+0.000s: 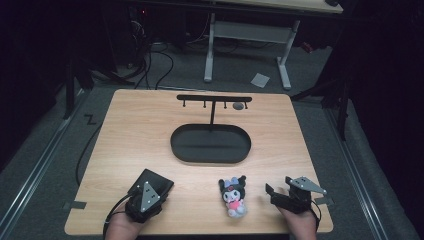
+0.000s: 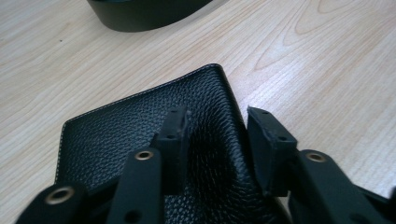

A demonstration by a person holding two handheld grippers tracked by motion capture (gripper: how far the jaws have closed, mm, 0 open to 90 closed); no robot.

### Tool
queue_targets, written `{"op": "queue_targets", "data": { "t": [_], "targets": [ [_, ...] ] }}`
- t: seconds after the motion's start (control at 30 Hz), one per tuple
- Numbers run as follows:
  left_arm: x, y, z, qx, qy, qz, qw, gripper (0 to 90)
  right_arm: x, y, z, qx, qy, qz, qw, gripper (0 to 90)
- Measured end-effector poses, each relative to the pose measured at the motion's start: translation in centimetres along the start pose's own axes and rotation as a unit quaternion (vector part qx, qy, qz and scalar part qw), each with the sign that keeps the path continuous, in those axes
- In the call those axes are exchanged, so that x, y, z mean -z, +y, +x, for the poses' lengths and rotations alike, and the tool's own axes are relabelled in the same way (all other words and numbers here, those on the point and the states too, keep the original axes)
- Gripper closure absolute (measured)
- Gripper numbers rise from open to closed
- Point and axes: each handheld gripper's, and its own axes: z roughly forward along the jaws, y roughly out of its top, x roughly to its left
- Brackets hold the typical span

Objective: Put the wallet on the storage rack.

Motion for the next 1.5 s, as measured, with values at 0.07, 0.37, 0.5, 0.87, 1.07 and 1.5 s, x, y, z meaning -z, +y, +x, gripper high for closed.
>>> {"op": "queue_targets", "data": {
  "t": [0.07, 0.37, 0.5, 0.87, 1.07, 1.5],
  "targets": [
    [0.0, 0.0, 0.1, 0.007, -0.003, -0.001, 1.0000, 62.4, 0.0, 0.0, 0.0, 0.000, 0.001, 0.001, 1.0000, 14.5],
    [0.3, 0.1, 0.2, 0.016, -0.009, -0.010, 0.9998, 74.9, 0.0, 0.0, 0.0, -0.001, 0.002, -0.001, 1.0000, 14.6],
    [0.6, 0.2, 0.4, 0.023, -0.007, -0.015, 0.9996, 77.0, 0.0, 0.0, 0.0, 0.001, 0.003, -0.003, 1.0000, 14.6],
    [2.1, 0.3, 1.3, 0.057, -0.003, -0.061, 0.9965, 80.3, 0.0, 0.0, 0.0, 0.001, 0.002, -0.005, 1.0000, 14.8],
    [2.8, 0.4, 1.7, 0.072, 0.001, -0.081, 0.9941, 81.0, 0.0, 0.0, 0.0, 0.003, 0.002, -0.004, 1.0000, 15.0],
    [4.2, 0.3, 3.1, 0.117, 0.001, -0.123, 0.9855, 81.6, 0.0, 0.0, 0.2, 0.005, 0.003, -0.006, 1.0000, 15.3]
  ]
}}
